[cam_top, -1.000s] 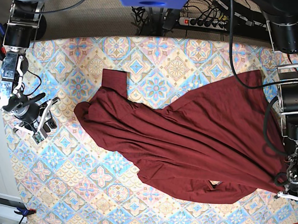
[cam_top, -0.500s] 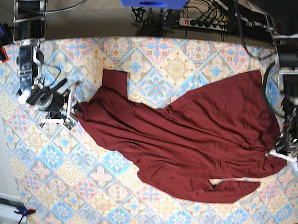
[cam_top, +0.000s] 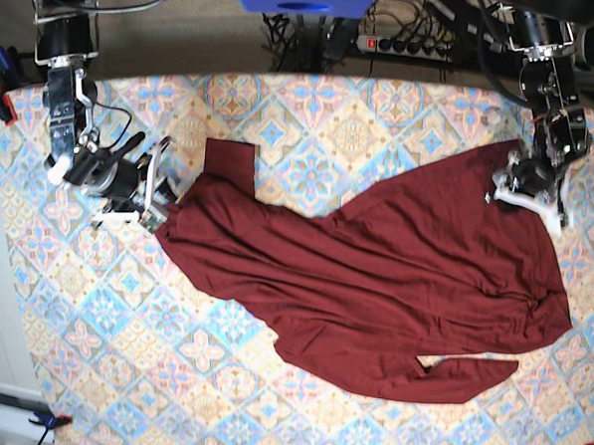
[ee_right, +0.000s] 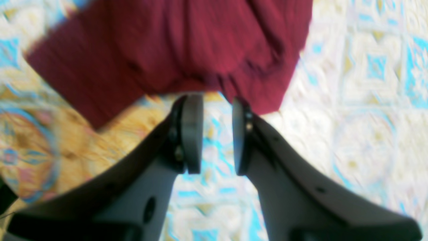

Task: Layout the t-shirt on the table in an organized manner, then fold the t-shirt properly
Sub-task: 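Grasp the shirt corner with the left gripper and drag it outward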

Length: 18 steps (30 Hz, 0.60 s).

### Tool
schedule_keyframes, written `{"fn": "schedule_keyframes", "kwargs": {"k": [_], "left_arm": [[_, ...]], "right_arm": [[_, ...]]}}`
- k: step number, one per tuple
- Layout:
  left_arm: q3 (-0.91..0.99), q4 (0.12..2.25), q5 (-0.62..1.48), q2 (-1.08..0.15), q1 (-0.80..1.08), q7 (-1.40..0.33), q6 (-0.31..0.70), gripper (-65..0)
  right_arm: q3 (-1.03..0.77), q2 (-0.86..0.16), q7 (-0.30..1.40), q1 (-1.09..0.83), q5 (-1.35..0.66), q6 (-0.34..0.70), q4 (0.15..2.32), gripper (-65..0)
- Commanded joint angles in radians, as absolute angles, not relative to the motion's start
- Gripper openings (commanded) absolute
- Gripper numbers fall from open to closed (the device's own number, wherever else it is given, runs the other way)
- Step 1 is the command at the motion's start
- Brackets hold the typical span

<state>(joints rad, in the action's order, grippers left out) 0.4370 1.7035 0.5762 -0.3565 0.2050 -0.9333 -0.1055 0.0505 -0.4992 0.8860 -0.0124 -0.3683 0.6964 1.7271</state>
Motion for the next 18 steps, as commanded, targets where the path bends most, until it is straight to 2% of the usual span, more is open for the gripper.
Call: {"fn": "schedule_keyframes", "kwargs": {"k": [1,8,18], "left_arm": [[0.46,1.721,0.579,-0.375,0.208,-0.915,-0.107,-35.4],[0.55,1.721,0.582,-0.361,0.242,-0.921,-0.105,-34.5],[0.487,1.676,0.578,-0.341,0.269,-0.923,-0.105,-34.5]], "right_arm": [[0.042,-0.515,0.874,0.001,-0.378,0.698,1.744,-50.5],[0.047,-0.515,0.874,0.001,-0.378,0.698,1.744,-50.5],[0.042,-0.515,0.875,-0.001,-0.378,0.698,1.751,-50.4]]}}
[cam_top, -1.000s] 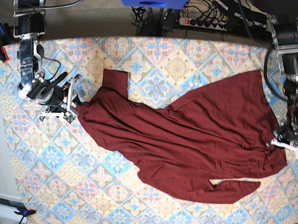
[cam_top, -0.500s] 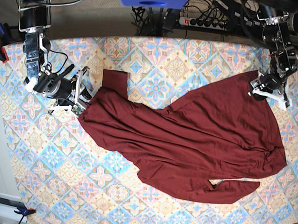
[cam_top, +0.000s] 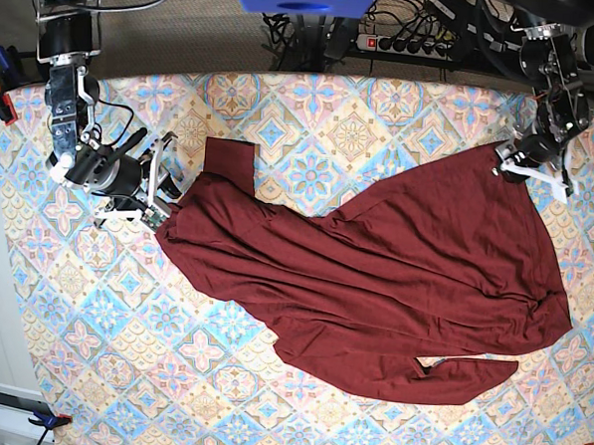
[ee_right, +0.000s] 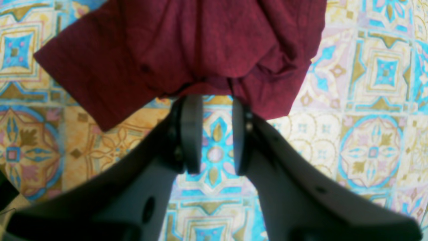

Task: Layout the t-shirt on the table in an organized manner, then fold the t-shirt properly
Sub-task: 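Grasp the shirt corner with the left gripper and drag it outward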

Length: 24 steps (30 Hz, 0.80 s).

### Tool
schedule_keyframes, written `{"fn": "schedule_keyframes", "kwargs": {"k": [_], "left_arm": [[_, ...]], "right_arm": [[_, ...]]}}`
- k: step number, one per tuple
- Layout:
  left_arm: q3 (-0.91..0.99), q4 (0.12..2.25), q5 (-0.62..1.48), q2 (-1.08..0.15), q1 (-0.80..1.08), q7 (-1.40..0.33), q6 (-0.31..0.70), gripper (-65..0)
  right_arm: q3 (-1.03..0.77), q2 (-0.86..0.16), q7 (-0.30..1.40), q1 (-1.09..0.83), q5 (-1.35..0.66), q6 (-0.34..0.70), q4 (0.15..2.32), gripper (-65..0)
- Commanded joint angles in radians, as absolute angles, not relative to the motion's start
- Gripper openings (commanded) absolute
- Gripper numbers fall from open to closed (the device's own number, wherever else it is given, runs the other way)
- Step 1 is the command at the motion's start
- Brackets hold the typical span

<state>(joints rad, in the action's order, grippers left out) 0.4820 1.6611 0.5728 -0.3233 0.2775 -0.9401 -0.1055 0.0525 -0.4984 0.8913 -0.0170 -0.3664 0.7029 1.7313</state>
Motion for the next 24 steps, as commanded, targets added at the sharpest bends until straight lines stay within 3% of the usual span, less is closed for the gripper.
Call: {"fn": "schedule_keyframes", "kwargs": {"k": [1,9,15,24], "left_arm": [[0.475,1.666,0.575,-0.34,0.269,-0.923,-0.105,-34.5],[0.467,1.612,0.582,-0.34,0.286,-0.92,-0.105,-36.5],[0.467,1.701,0.582,-0.318,0.326,-0.923,-0.039,-56.4],[0.47,1.758,0.582,-0.318,0.404,-0.923,-0.015,-57.1]], "right_arm": [[0.042,-0.515,0.875,-0.001,-0.378,0.698,1.751,-50.4],[0.042,-0.515,0.878,0.001,-0.378,0.698,1.764,-50.5],[0.042,-0.515,0.881,0.004,-0.378,0.698,1.764,-50.5],[0.042,-0.513,0.881,0.005,-0.378,0.698,1.764,-50.5]]}}
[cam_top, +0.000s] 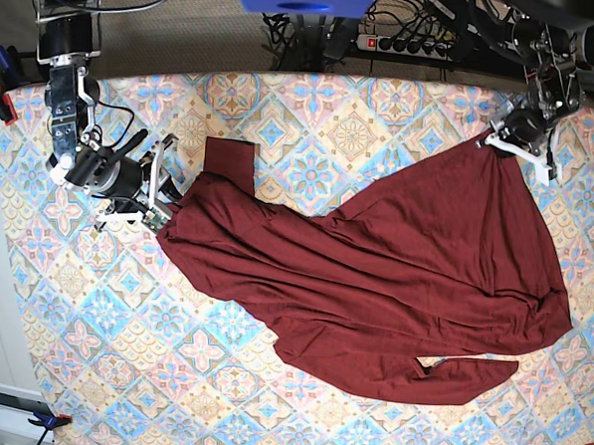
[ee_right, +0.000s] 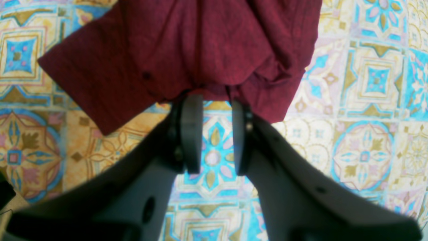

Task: Layout the t-shirt on the table in an organized manner, then fold the t-shirt properly
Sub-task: 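Grasp the shirt corner with the left gripper and drag it outward, then regrasp the shirt collar area with the right gripper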

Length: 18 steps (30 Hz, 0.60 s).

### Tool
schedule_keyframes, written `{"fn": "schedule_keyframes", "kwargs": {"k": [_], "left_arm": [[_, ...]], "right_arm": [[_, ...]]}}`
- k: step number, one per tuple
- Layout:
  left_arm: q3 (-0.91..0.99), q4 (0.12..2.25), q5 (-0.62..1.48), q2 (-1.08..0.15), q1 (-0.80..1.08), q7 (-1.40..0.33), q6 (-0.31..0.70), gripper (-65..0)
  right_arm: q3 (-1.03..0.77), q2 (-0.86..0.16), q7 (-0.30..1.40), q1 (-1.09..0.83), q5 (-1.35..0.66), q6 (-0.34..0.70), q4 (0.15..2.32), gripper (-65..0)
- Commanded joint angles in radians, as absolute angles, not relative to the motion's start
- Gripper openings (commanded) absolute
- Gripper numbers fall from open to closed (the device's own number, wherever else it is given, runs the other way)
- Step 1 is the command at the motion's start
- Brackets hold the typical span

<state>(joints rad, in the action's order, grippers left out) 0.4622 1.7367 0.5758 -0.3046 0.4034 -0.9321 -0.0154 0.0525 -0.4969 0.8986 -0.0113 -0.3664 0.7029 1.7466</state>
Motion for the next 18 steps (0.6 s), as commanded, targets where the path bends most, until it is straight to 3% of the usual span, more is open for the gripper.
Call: {"fn": "schedule_keyframes", "kwargs": {"k": [1,7,12,18], "left_arm": [[0.47,1.77,0.582,-0.318,0.409,-0.923,-0.013,-57.1],[0.463,1.896,0.582,-0.317,0.499,-0.923,0.002,-57.7],[0.443,1.949,0.575,-0.325,0.553,-0.923,0.077,-65.0],[0.418,1.951,0.57,-0.401,0.654,-0.915,0.085,-65.0]], "right_arm": [[0.042,-0.513,0.881,0.005,-0.378,0.698,1.762,-50.5],[0.042,-0.513,0.881,0.005,-0.378,0.698,1.759,-50.6],[0.042,-0.513,0.881,0.005,-0.378,0.698,1.759,-50.6],[0.044,-0.513,0.881,0.004,-0.378,0.698,1.759,-50.6]]}}
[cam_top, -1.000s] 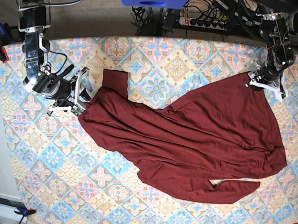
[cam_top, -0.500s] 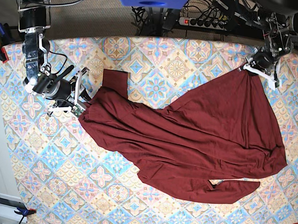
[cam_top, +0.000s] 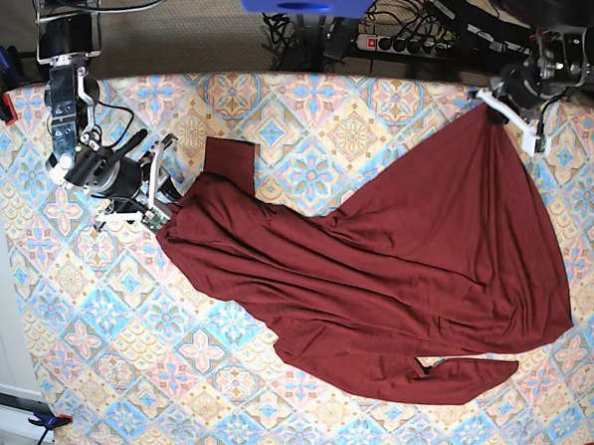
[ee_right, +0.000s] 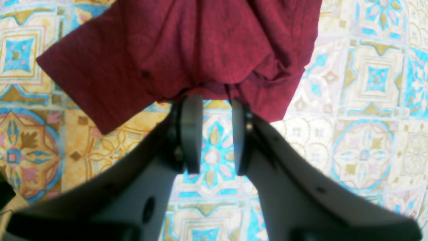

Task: Layout the t-shirt on the table in an organized manner, then fold the t-shirt properly
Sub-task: 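Regrasp the shirt collar area with the right gripper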

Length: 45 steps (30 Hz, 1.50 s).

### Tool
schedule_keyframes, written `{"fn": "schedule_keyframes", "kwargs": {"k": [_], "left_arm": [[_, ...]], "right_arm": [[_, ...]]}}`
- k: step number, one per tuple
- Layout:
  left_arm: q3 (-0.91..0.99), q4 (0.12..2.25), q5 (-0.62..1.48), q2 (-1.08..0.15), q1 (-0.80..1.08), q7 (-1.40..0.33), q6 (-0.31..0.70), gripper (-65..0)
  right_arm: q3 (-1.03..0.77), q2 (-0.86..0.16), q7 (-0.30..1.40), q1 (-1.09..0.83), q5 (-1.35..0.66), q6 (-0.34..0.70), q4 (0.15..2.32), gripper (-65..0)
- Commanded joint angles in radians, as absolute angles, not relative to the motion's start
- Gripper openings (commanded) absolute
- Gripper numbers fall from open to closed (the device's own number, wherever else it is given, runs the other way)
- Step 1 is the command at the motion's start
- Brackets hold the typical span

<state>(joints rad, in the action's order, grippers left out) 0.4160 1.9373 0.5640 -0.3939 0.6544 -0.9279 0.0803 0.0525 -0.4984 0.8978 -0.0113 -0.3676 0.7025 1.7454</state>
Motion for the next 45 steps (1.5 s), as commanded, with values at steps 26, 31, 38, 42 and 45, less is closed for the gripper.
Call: {"fn": "schedule_keyframes", "kwargs": {"k": [26,31,38,42,45], "left_arm": [[0.438,1.713,0.312,-0.524,0.69,-0.828,0.077,-63.3],[0.578,1.593,0.318,-0.526,0.595,-0.722,0.077,-63.2],[0.581,1.563,0.312,-0.53,0.46,-0.717,0.077,-62.8],[0.582,1.561,0.311,-0.532,0.415,-0.717,0.076,-62.8],[0.622,1.56,0.305,-0.532,0.389,-0.717,0.071,-62.8]], "right_arm": [[0.053,-0.512,0.883,0.001,-0.378,0.698,1.765,-50.3],[0.124,-0.512,0.885,0.001,-0.381,0.698,1.79,-50.2],[0.248,-0.51,0.875,0.007,-0.377,0.698,1.805,-50.2],[0.208,-0.421,0.878,0.085,-0.375,0.698,1.776,-50.2],[0.191,-0.357,0.878,0.186,-0.348,0.698,1.698,-50.2]]}}
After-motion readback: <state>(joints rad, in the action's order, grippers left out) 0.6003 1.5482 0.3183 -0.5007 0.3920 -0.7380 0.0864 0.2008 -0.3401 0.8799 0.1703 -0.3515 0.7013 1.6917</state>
